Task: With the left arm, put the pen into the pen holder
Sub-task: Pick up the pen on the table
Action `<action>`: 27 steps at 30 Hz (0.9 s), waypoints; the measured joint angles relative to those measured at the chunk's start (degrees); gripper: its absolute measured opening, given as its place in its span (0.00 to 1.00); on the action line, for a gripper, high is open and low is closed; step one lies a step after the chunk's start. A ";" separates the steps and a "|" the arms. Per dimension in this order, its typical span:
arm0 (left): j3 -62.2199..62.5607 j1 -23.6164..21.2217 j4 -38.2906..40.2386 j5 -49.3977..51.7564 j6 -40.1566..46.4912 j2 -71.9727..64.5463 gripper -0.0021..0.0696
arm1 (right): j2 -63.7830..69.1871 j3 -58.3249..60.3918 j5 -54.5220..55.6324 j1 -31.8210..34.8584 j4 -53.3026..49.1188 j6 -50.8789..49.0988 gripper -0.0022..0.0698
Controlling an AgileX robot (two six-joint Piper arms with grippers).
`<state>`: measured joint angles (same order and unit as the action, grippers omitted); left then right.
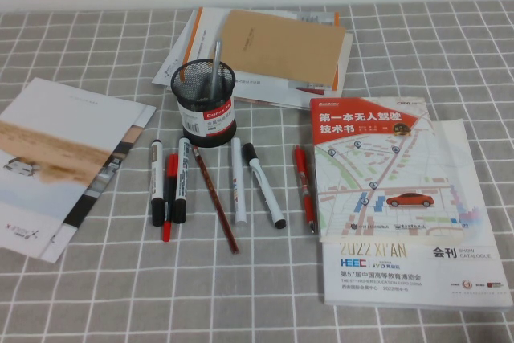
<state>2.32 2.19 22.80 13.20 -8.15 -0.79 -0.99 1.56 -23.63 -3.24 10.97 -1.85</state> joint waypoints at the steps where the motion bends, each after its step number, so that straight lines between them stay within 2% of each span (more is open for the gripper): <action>1: 2.06 0.00 0.00 1.60 0.00 -1.51 0.02 | 0.00 0.00 0.00 0.00 0.00 0.00 0.01; 6: 12.97 0.00 -2.53 9.41 0.88 -12.23 0.02 | 0.00 0.00 0.00 0.00 0.00 0.00 0.01; 16: 29.73 0.00 -3.84 27.57 11.64 -35.85 0.02 | 0.00 0.00 0.00 0.00 0.00 0.00 0.01; 23: 37.72 0.11 -3.85 33.10 13.30 -50.78 0.02 | 0.00 0.00 0.00 0.00 0.00 0.00 0.01; 27: 42.04 2.68 -4.17 34.14 13.52 -60.05 0.02 | 0.00 0.00 0.00 0.00 0.00 0.00 0.01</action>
<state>44.36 4.87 18.64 47.35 5.37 -60.84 -0.99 1.56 -23.63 -3.24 10.97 -1.85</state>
